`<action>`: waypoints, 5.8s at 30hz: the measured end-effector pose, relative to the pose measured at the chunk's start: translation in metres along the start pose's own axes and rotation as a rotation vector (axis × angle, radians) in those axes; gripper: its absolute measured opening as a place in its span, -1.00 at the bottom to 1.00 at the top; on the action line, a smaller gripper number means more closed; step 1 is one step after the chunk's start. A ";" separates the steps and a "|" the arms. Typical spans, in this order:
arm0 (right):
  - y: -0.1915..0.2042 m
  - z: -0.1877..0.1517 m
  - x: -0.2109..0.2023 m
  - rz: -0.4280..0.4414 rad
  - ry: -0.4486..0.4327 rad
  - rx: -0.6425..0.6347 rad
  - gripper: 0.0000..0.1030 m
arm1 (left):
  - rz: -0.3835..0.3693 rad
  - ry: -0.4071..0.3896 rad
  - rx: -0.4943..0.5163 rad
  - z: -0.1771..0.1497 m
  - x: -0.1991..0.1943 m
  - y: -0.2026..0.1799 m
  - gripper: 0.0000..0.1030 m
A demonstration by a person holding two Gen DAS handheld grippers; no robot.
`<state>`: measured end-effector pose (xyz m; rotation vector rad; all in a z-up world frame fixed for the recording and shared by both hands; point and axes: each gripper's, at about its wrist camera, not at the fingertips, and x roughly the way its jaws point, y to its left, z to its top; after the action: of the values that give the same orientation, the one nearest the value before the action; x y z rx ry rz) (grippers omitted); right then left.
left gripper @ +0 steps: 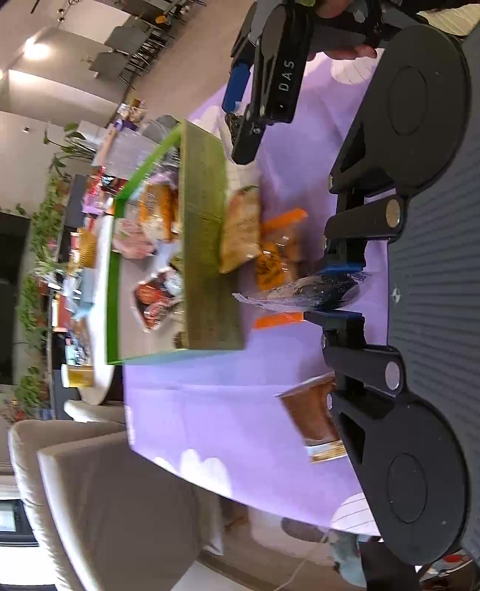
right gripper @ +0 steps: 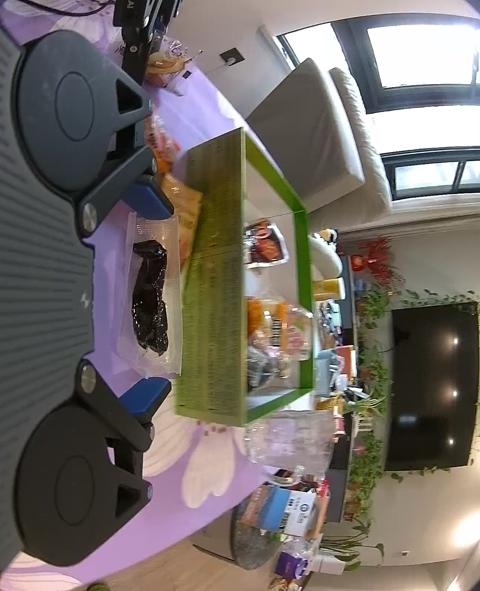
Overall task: Organize snacks
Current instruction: 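Carry both packets into the green box and open both grippers, then withdraw both tools toward the brown packet and the beige bread bag, then grasp the brown barcode packet with the left gripper while the right grasps the beige bread bag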
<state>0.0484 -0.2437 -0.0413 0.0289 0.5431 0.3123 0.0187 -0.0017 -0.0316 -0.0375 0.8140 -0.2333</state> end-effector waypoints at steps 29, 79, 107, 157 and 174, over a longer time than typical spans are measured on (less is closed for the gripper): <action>0.005 0.083 0.049 0.015 -0.172 -0.024 0.22 | -0.007 -0.144 0.017 0.115 0.056 0.010 -0.66; 0.004 0.018 0.030 0.066 0.066 -0.038 0.22 | 0.170 0.062 -0.118 0.021 0.034 0.086 -0.01; -0.022 0.009 0.035 -0.160 0.028 0.136 0.22 | -0.026 0.106 0.004 -0.008 0.031 0.036 -0.01; 0.016 -0.011 0.049 -0.178 0.257 0.001 0.23 | 0.014 0.106 0.070 -0.015 0.023 0.029 0.01; 0.018 -0.019 0.040 -0.197 0.199 0.031 0.23 | -0.033 0.123 -0.037 -0.011 0.020 0.027 0.20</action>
<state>0.0658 -0.2155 -0.0756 -0.0257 0.7423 0.1144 0.0292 0.0210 -0.0568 -0.0720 0.9404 -0.2534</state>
